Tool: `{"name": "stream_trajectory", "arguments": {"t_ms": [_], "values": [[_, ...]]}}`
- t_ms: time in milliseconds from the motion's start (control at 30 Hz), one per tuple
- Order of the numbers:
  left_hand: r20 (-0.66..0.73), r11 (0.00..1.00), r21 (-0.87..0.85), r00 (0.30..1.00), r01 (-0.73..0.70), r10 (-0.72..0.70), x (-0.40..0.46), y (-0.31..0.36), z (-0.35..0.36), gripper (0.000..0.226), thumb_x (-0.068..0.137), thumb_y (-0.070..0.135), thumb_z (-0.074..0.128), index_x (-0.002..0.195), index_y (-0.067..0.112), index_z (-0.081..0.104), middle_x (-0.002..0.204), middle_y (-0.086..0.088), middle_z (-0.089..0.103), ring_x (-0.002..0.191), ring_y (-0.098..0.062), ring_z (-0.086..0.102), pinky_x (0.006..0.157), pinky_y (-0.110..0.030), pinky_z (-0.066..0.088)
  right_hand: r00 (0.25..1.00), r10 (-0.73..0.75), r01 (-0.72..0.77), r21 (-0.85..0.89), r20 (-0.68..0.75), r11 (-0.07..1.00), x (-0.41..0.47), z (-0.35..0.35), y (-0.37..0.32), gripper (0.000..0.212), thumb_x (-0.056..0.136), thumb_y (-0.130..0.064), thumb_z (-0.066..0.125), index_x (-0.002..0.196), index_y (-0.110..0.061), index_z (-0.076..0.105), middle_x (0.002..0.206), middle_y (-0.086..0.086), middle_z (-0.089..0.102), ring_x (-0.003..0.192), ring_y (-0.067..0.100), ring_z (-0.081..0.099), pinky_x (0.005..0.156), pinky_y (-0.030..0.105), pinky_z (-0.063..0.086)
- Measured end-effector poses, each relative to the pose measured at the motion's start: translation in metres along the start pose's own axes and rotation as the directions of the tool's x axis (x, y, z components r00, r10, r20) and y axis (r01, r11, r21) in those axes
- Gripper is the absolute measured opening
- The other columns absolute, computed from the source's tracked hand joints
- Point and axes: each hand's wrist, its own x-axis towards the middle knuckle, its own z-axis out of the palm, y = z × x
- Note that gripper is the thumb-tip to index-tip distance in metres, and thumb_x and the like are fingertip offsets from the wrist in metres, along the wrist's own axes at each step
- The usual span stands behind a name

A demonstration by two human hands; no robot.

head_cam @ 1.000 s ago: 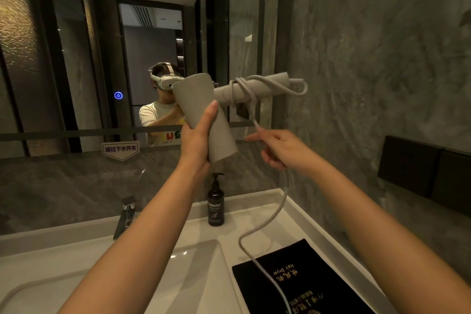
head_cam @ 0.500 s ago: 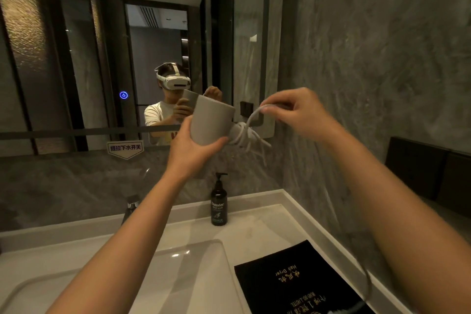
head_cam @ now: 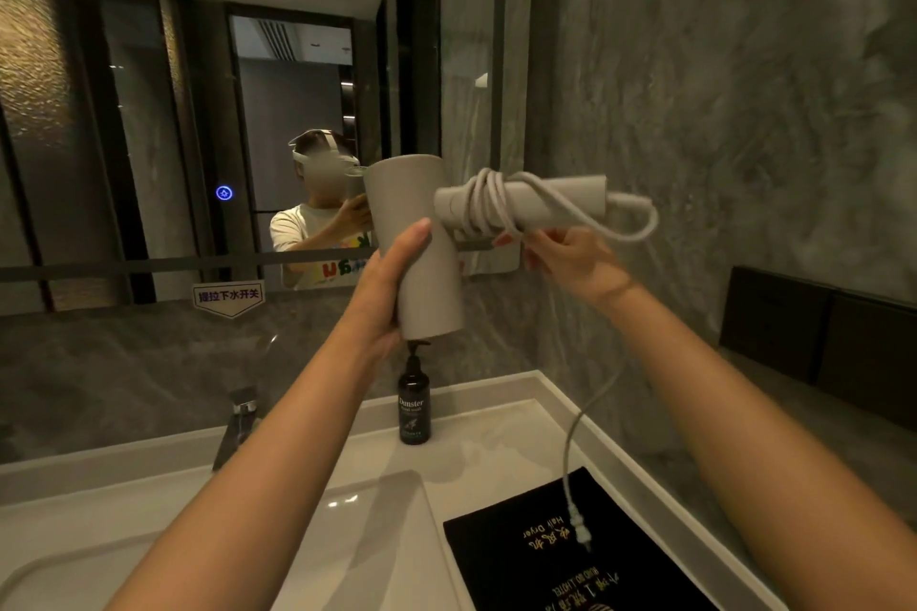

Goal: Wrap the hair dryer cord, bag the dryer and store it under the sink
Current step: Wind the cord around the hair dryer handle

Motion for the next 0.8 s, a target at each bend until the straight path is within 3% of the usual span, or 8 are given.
{"name": "stream_trajectory", "arguments": {"t_ms": [67,133,267,333,467,567,700,800], "values": [[-0.093,0.993,-0.119,0.996,-0.007,-0.004,0.006,-0.002,0.008,0.098,0.047,0.048,0.088,0.129,0.01,0.05,0.105,-0.012,0.065,0.083,-0.02,0.067,0.066,-0.035,0.056,0.992,-0.119,0.124,-0.162,0.041,0.979,-0.003,0.002,-0.007,0.028,0.095,-0.032,0.05,0.099,-0.014,0.071,0.054,-0.008,0.06,0.051,0.001,0.052,0.055,0.018,0.042],[-0.222,0.988,-0.143,0.975,-0.055,0.022,0.012,-0.003,0.012,0.091,0.057,0.046,0.084,0.133,0.011,0.046,0.113,-0.015,0.064,0.089,-0.022,0.067,0.068,-0.037,0.057,0.984,-0.128,0.161,-0.291,0.127,0.943,-0.011,0.003,-0.012,0.028,0.094,-0.041,0.046,0.099,-0.026,0.07,0.058,-0.004,0.058,0.053,0.006,0.053,0.059,0.025,0.043],[-0.468,0.98,0.141,0.863,-0.14,0.191,0.018,-0.004,0.01,0.076,0.073,0.042,0.076,0.134,0.014,0.041,0.122,-0.011,0.059,0.104,-0.024,0.062,0.088,-0.047,0.055,0.969,-0.116,0.188,-0.346,0.219,0.919,-0.02,0.001,-0.007,0.012,0.09,-0.032,0.057,0.098,-0.034,0.067,0.067,-0.004,0.064,0.058,0.009,0.056,0.059,0.029,0.047],[-0.508,0.935,0.324,0.806,-0.146,0.302,0.016,-0.002,0.005,0.073,0.074,0.042,0.076,0.133,0.017,0.041,0.119,-0.005,0.056,0.104,-0.021,0.06,0.091,-0.044,0.053,0.964,-0.12,0.204,-0.371,0.237,0.906,-0.022,-0.002,-0.01,0.01,0.088,-0.03,0.062,0.094,-0.033,0.069,0.076,-0.003,0.069,0.065,0.01,0.06,0.062,0.029,0.048],[-0.454,0.787,0.601,0.751,-0.138,0.479,0.009,0.0,-0.013,0.066,0.073,0.037,0.078,0.126,0.019,0.045,0.107,0.001,0.053,0.092,-0.013,0.057,0.073,-0.024,0.049,0.95,-0.219,0.294,-0.399,0.222,0.869,-0.023,-0.016,-0.025,0.006,0.086,-0.03,0.064,0.087,-0.03,0.07,0.071,-0.008,0.065,0.064,0.006,0.056,0.06,0.024,0.044],[-0.318,0.665,0.737,0.807,-0.12,0.498,0.0,0.002,-0.026,0.065,0.072,0.033,0.08,0.126,0.021,0.046,0.103,0.004,0.053,0.085,-0.007,0.053,0.062,-0.016,0.041,0.936,-0.308,0.352,-0.382,0.172,0.855,-0.016,-0.024,-0.042,0.009,0.085,-0.028,0.065,0.09,-0.024,0.073,0.074,-0.01,0.067,0.069,0.004,0.06,0.064,0.024,0.048],[-0.073,0.622,0.769,0.947,-0.147,0.313,-0.013,0.015,-0.039,0.063,0.071,0.031,0.081,0.123,0.03,0.044,0.102,0.008,0.055,0.089,-0.009,0.057,0.059,-0.017,0.048,0.924,-0.369,0.38,-0.324,0.1,0.866,-0.004,-0.029,-0.056,0.01,0.08,-0.026,0.071,0.09,-0.025,0.073,0.078,-0.015,0.068,0.075,-0.003,0.064,0.068,0.014,0.049],[0.015,0.715,0.687,0.987,-0.126,0.16,-0.023,0.023,-0.044,0.061,0.055,0.045,0.081,0.108,0.034,0.053,0.101,-0.001,0.061,0.086,-0.016,0.064,0.057,-0.016,0.052,0.931,-0.353,0.362,-0.319,0.088,0.876,0.002,-0.032,-0.059,0.009,0.077,-0.028,0.073,0.085,-0.026,0.072,0.076,-0.013,0.068,0.072,-0.005,0.062,0.067,0.013,0.046]]}}
